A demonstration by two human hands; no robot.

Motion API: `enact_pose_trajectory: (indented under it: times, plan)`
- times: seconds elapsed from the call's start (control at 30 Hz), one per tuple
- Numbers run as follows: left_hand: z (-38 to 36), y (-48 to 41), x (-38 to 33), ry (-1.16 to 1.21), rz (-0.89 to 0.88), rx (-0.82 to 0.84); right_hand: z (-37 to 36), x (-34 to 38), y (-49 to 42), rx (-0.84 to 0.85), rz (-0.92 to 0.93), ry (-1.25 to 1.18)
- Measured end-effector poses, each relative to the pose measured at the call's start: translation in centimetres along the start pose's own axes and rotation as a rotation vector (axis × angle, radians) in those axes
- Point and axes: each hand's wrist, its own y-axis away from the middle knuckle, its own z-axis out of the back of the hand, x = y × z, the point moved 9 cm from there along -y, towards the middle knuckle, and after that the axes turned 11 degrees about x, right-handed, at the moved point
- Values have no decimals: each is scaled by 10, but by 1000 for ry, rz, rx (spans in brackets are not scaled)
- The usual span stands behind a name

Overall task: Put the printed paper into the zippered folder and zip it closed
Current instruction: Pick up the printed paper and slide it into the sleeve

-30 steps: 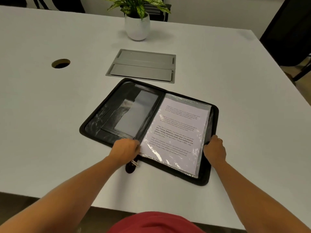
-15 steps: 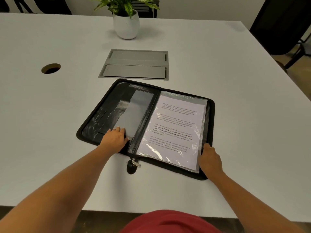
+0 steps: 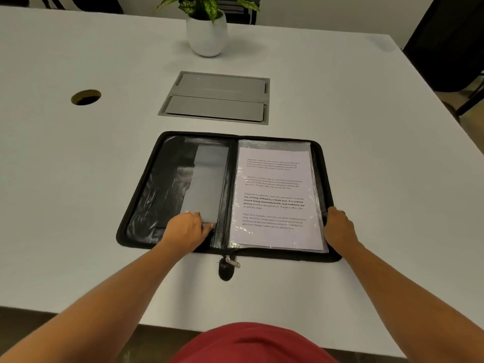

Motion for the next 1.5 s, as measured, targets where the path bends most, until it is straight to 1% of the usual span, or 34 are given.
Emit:
enact_pose_trajectory:
  times: [0.17, 0.23, 0.3, 0.37, 0.43, 0.53, 0.6, 0.73, 0.83, 0.9, 1.13, 1.33, 1.43, 1.5]
  plan:
    - [-3, 14, -9, -42, 37, -22, 11, 4, -18, 2, 12, -1]
    - [-2, 17, -5, -27, 63, -44, 10, 4, -19, -27, 20, 2]
    - [-2, 23, 0, 24, 77, -87, 8, 1, -18, -66, 12, -6]
    - [-6, 29, 7, 131, 63, -130, 7, -4, -14, -96, -15, -24]
    - [-15, 34, 17, 205, 79, -127, 10, -6, -9, -142, -37, -50]
    - [-32, 38, 43, 320, 199, -93, 15, -8, 1, -229, -80, -124]
    - [-41, 41, 62, 433, 304, -83, 14, -11, 6, -248, -148, -147]
    - [-48, 47, 99, 581, 532, -58, 6, -17, 10, -200, -294, -228]
    - [-54, 51, 120, 743, 679, -18, 3, -17, 12, -167, -305, -300]
    - [-57, 52, 132, 863, 735, -10, 0, -16, 15, -158, -288, -311]
    - [-52, 50, 155, 1009, 781, -21, -6, -13, 29, -153, -245, -321]
    - [-43, 53, 163, 1218, 799, -97, -10, -11, 35, -121, -205, -323]
    - [-39, 59, 169, 1218, 811, -146, -11, -11, 37, -116, -195, -327]
    - [-32, 67, 177, 1165, 824, -230, -12, -10, 36, -103, -183, -326]
